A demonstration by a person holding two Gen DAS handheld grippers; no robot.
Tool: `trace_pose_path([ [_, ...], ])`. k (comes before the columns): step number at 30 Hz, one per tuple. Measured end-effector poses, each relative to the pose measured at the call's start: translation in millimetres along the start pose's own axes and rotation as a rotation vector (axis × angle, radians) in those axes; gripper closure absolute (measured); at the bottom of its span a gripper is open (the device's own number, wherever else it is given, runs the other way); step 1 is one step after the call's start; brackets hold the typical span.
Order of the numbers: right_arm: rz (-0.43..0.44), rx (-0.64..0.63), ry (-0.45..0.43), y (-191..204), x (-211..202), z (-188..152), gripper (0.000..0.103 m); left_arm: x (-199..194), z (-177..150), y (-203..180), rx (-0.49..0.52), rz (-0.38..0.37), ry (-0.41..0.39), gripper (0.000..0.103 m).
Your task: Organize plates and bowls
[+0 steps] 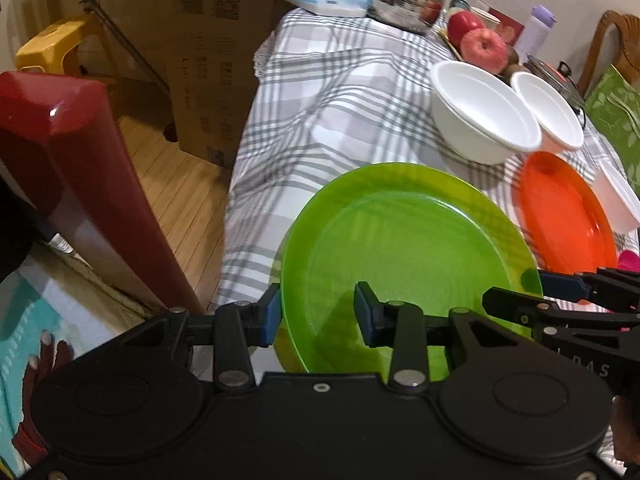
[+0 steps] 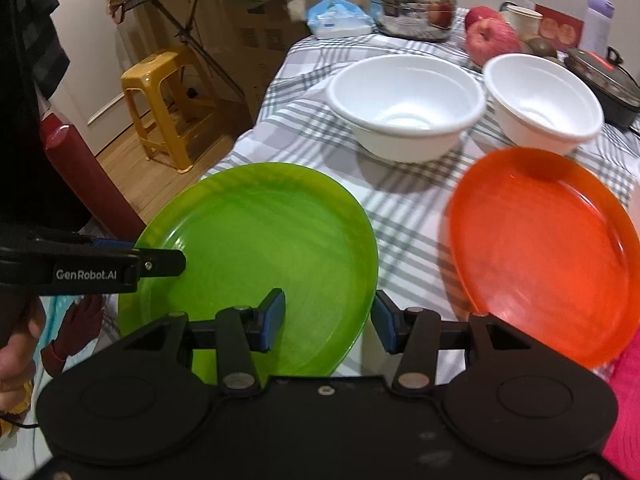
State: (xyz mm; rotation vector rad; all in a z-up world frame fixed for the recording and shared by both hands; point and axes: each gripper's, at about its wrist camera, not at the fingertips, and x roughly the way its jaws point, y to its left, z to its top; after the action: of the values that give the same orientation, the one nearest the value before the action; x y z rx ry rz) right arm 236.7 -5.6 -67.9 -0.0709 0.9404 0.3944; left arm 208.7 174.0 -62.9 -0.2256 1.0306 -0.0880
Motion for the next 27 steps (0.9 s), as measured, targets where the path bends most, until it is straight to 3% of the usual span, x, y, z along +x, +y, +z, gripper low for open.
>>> trace_pose_path([
  [27, -0.051, 0.017, 0.060, -5.9, 4.7, -4.2, 0.046, 0.6, -7.4, -10.4, -0.011, -0.026, 0.028, 0.057],
])
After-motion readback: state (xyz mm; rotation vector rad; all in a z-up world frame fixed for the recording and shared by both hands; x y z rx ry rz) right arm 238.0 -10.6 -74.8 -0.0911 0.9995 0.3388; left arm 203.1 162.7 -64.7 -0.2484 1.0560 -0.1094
